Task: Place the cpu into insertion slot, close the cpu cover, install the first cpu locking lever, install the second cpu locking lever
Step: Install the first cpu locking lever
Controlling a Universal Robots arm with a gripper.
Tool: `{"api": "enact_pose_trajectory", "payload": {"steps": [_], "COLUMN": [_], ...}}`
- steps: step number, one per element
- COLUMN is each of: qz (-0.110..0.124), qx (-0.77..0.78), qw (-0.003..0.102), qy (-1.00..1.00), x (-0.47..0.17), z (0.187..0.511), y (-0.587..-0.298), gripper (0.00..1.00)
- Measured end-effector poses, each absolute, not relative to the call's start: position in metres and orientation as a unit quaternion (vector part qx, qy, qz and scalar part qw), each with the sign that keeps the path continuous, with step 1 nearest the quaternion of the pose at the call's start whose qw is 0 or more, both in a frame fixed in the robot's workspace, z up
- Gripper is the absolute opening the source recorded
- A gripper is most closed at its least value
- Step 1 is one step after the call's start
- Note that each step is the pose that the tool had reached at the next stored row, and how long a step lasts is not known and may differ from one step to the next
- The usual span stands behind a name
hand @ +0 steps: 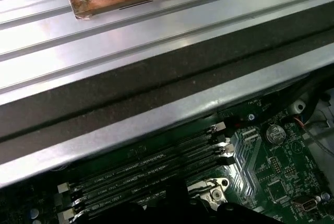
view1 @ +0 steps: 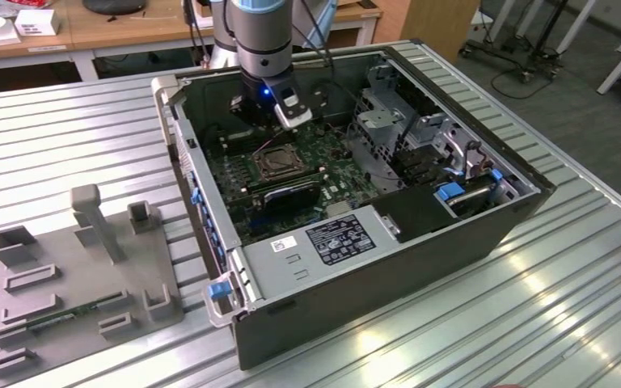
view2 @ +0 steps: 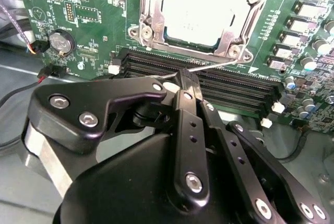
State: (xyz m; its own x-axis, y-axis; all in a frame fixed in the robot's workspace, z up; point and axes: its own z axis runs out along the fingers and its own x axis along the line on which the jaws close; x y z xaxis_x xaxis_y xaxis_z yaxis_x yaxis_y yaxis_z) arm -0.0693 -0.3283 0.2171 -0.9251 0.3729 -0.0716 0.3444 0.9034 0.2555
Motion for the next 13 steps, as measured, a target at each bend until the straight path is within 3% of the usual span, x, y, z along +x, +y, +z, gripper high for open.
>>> {"api": "enact_pose_trajectory", "payload": {"steps": [13], "qz": [0.119], "qx": [0.192], "qw": [0.06], "qy": [0.972], "x": [-0.0656], "z": [0.2071], "y": [-0.3281], "gripper": [0.11]}}
